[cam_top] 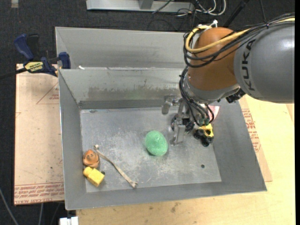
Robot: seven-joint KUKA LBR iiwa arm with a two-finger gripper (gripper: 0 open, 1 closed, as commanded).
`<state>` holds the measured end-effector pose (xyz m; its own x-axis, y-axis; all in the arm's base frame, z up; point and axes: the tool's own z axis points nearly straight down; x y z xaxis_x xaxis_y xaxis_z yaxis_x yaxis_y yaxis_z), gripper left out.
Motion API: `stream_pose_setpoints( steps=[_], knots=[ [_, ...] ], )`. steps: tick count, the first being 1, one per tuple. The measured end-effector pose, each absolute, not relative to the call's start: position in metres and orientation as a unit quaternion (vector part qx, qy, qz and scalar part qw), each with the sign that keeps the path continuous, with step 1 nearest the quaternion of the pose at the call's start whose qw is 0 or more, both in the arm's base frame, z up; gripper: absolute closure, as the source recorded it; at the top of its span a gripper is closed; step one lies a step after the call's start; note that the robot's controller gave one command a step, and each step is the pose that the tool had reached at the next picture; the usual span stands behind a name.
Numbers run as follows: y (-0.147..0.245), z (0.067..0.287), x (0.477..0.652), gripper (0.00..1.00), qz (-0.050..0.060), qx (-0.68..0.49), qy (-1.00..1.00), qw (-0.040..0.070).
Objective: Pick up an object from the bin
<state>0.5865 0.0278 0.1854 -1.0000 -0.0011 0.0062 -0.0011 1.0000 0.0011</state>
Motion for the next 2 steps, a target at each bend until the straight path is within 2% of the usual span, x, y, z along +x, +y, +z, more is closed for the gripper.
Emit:
stream_pose_setpoints(
  steps=[1,2],
  knots=[
    [0.028,0.188,0.587,0.0,-0.001,0.0,-1.0,0.002],
    [0.067,0.162,0.6,0.0,0.001,0.02,-1.0,-0.004]
  ],
)
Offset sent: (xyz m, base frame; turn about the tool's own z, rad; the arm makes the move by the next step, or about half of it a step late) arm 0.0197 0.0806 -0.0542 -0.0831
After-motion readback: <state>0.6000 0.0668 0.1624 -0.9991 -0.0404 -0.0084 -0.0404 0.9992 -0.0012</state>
